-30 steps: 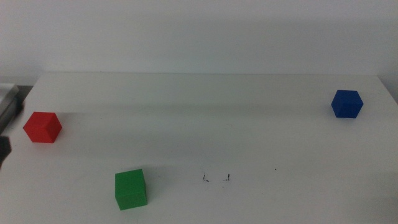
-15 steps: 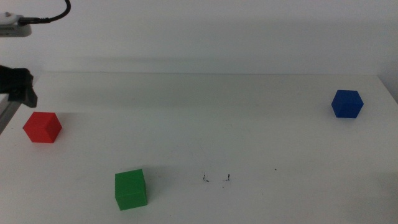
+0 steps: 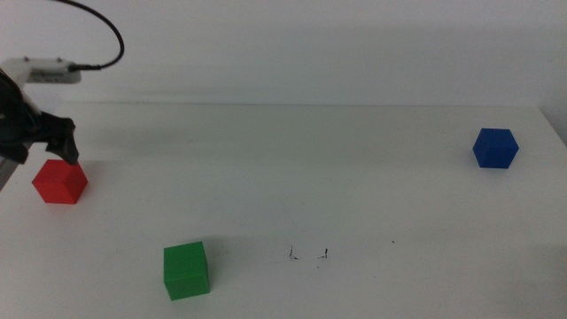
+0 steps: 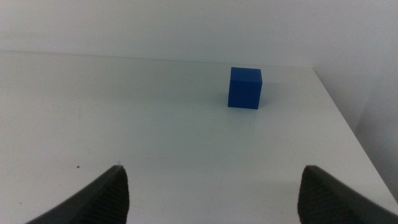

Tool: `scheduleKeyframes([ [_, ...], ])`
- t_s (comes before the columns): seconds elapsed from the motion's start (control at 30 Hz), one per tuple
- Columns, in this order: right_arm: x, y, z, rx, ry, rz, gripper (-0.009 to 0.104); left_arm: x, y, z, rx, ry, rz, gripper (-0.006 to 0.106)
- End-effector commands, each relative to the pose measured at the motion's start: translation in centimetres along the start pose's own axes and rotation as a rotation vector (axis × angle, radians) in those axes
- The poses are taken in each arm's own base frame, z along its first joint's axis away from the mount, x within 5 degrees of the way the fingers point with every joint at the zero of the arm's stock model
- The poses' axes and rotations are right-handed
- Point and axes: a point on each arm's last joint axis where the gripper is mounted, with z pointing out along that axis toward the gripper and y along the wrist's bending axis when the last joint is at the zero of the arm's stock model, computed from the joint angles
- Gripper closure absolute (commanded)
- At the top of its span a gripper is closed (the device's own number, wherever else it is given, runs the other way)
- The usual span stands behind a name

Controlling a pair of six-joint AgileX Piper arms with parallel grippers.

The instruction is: Stack red cubes first, then green, then blue cubes in a specific spot.

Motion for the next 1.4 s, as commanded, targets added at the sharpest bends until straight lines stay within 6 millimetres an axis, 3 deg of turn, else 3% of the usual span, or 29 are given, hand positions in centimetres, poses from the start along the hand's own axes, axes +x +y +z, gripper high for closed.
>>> scheduleKeyframes([
  [0.0, 0.0, 0.0, 0.0, 0.004, -0.01, -0.015, 0.002, -0.3, 0.3, 1.2, 0.008, -0.009, 0.012, 0.007],
  [0.2, 0.0, 0.0, 0.0, 0.004, -0.01, -0.015, 0.002, 0.0, 0.7, 4.5, 0.026, 0.047, 0.029, 0.007],
  [0.3, 0.0, 0.0, 0.0, 0.004, -0.01, -0.015, 0.002, 0.1, 0.9, 5.3, 0.024, 0.064, 0.038, 0.015],
  [0.37, 0.0, 0.0, 0.0, 0.004, -0.01, -0.015, 0.002, 0.1, 1.0, 5.8, 0.02, 0.067, 0.035, 0.029],
  [0.47, 0.0, 0.0, 0.0, 0.004, -0.01, -0.015, 0.002, 0.2, 0.5, 5.6, 0.039, 0.08, -0.01, 0.064],
  [0.53, 0.0, 0.0, 0.0, 0.004, -0.01, -0.015, 0.002, -0.1, -1.0, 4.7, 0.049, 0.086, -0.026, 0.085],
  [0.6, 0.0, 0.0, 0.0, 0.004, -0.01, -0.015, 0.002, -0.6, -4.5, 3.1, 0.067, 0.099, -0.022, 0.102],
  [0.73, 0.0, 0.0, 0.0, 0.004, -0.01, -0.015, 0.002, -0.4, -15.7, -0.8, 0.012, 0.101, -0.086, 0.102],
  [0.83, 0.0, 0.0, 0.0, 0.004, -0.01, -0.015, 0.002, 2.0, -25.1, -2.3, -0.042, 0.088, -0.079, 0.102],
  [0.97, 0.0, 0.0, 0.0, 0.004, -0.01, -0.015, 0.002, 5.5, -33.4, -2.5, 0.005, 0.059, -0.075, 0.102],
  [1.1, 0.0, 0.0, 0.0, 0.004, -0.01, -0.015, 0.002, 7.4, -37.2, -1.4, 0.056, 0.056, -0.08, 0.102],
  [1.37, 0.0, 0.0, 0.0, 0.004, -0.01, -0.015, 0.002, 8.3, -39.0, 2.6, 0.053, 0.091, -0.064, 0.102],
])
